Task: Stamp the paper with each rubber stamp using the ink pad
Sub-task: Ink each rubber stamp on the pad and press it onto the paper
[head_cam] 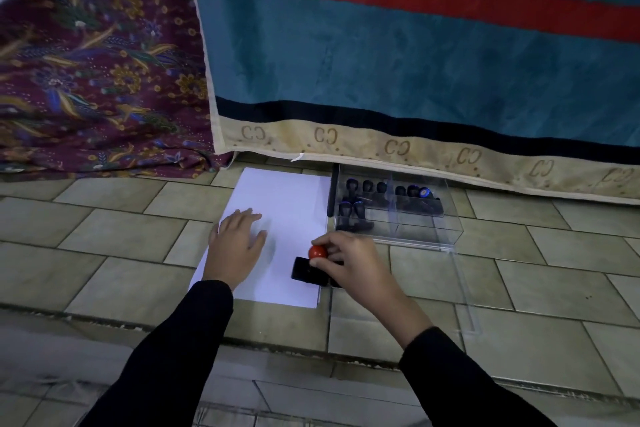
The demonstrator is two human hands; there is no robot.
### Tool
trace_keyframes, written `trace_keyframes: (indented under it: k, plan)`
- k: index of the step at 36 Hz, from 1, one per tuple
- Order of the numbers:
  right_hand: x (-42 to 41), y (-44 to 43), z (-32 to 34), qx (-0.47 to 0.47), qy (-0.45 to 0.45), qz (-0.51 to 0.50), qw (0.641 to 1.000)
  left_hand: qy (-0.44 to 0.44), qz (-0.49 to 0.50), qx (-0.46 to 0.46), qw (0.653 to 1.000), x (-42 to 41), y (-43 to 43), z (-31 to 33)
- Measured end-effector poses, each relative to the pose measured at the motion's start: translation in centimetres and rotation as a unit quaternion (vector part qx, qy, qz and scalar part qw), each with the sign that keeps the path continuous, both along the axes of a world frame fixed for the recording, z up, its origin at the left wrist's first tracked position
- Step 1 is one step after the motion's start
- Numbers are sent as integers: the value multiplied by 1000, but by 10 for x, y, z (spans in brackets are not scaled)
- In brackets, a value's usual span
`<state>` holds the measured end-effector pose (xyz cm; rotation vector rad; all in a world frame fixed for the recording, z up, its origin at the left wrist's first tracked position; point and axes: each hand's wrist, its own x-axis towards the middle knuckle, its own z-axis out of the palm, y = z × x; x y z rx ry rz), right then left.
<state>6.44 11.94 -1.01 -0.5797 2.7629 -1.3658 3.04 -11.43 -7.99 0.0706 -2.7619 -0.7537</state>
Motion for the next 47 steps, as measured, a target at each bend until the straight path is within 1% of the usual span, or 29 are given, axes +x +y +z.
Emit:
trace_keyframes:
  k: [2, 5, 14, 24, 33, 41, 44, 47]
  plan:
    - [-1, -10, -1, 8, -10, 17, 1000, -49, 7, -39, 998, 3, -1, -7]
    - [-5, -18, -2, 17, -25, 27, 999, -70, 2, -64, 996, 4, -3, -15]
    - [-4, -20, -7, 51, -29, 40, 998, -62, 3, -56, 997, 4, -4, -19]
    - [-1, -20, -10, 60, -26, 48, 997, -57, 6, -54, 997, 3, -4, -22]
    - [-1, -27, -13, 103, -12, 48, 993, -62, 10, -68, 996, 3, -1, -18]
    - [-3, -31, -13, 105, -23, 39, 993, -84, 36, -73, 993, -3, 6, -14]
    - [-6, -30, -12, 81, -40, 24, 996, -76, 42, -70, 994, -2, 10, -15]
    - [-5, -30, -13, 83, -36, 37, 995, -62, 43, -63, 995, 0, 11, -18]
